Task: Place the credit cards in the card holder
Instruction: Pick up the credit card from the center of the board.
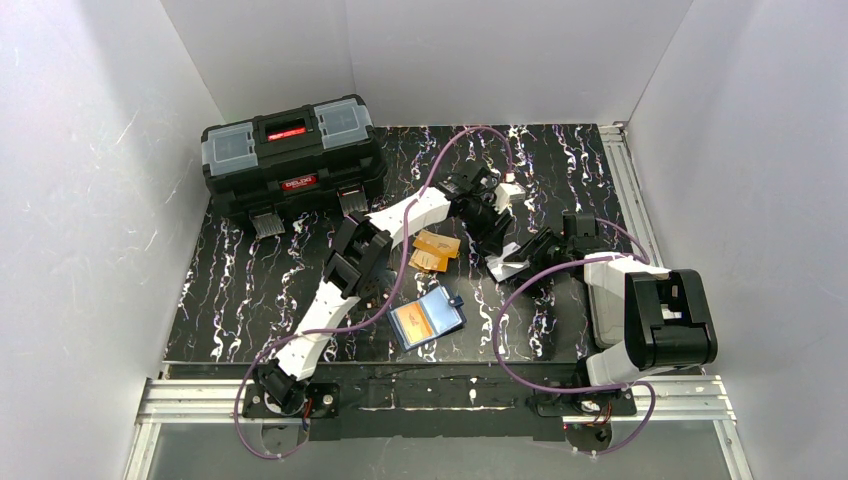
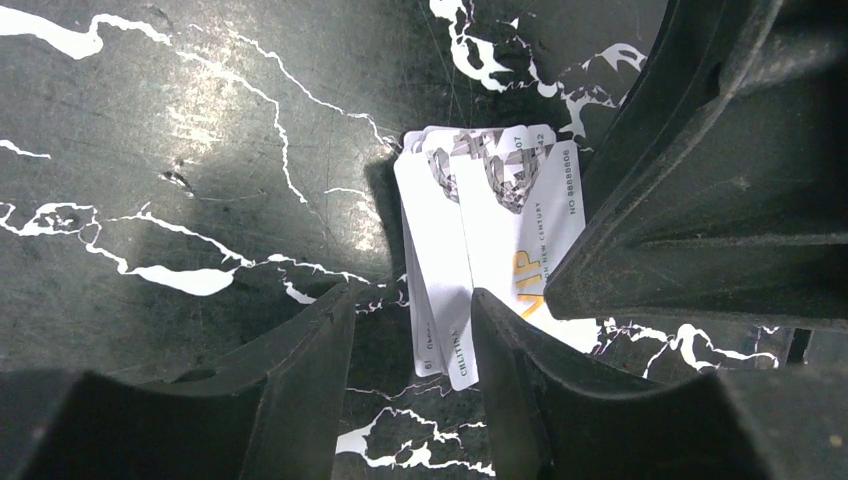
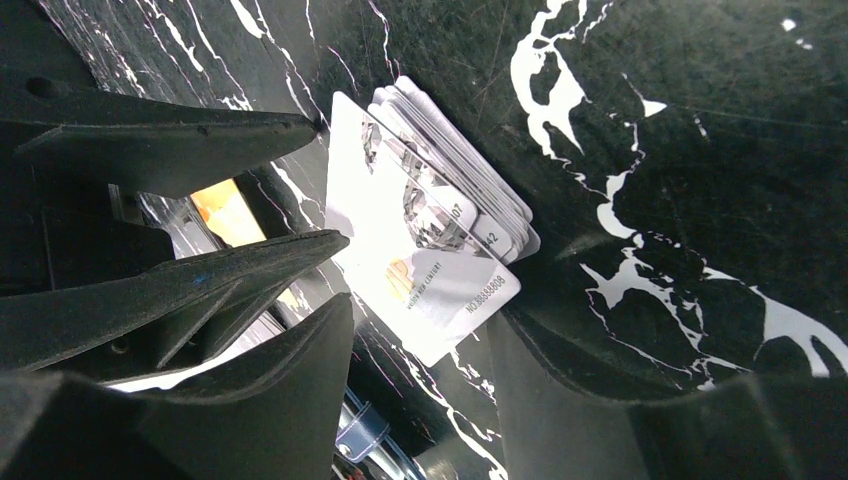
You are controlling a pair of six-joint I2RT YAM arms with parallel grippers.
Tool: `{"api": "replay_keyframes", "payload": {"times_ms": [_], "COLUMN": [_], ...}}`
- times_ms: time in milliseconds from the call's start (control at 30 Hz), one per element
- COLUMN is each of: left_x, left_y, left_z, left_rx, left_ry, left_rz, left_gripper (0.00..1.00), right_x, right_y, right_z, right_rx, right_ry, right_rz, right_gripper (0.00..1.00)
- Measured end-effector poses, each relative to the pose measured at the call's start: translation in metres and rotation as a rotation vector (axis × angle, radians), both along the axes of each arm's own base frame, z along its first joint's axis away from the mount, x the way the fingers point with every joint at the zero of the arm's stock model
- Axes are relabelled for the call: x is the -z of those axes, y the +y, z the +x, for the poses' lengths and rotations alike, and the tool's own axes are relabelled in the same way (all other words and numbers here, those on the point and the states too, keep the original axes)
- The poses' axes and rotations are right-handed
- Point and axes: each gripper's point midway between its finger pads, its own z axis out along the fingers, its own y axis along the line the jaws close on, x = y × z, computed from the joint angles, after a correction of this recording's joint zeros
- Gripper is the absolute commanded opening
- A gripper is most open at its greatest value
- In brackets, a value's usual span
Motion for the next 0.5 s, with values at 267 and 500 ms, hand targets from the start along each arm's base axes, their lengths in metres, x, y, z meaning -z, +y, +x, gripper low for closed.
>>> {"api": "replay_keyframes", "payload": {"times_ms": [267, 500], "left_x": [0.001, 0.001], "left_y": [0.002, 0.0], "left_z": [-0.005, -0.015], "left_rx": [0.018, 0.044], "left_ry": [-0.055, -0.111], "left_rz": [0.036, 0.079], "left_gripper": [0.46, 0.45], "right_x": [0.001, 0.001], "right_y": [0.001, 0.001], "right_z": [0.001, 0.001], "right_rx": [0.005, 0.017], "right_ry": [-0.015, -0.025], "right_rz": [0.015, 0.045], "right_gripper": [0.58, 0.58]}}
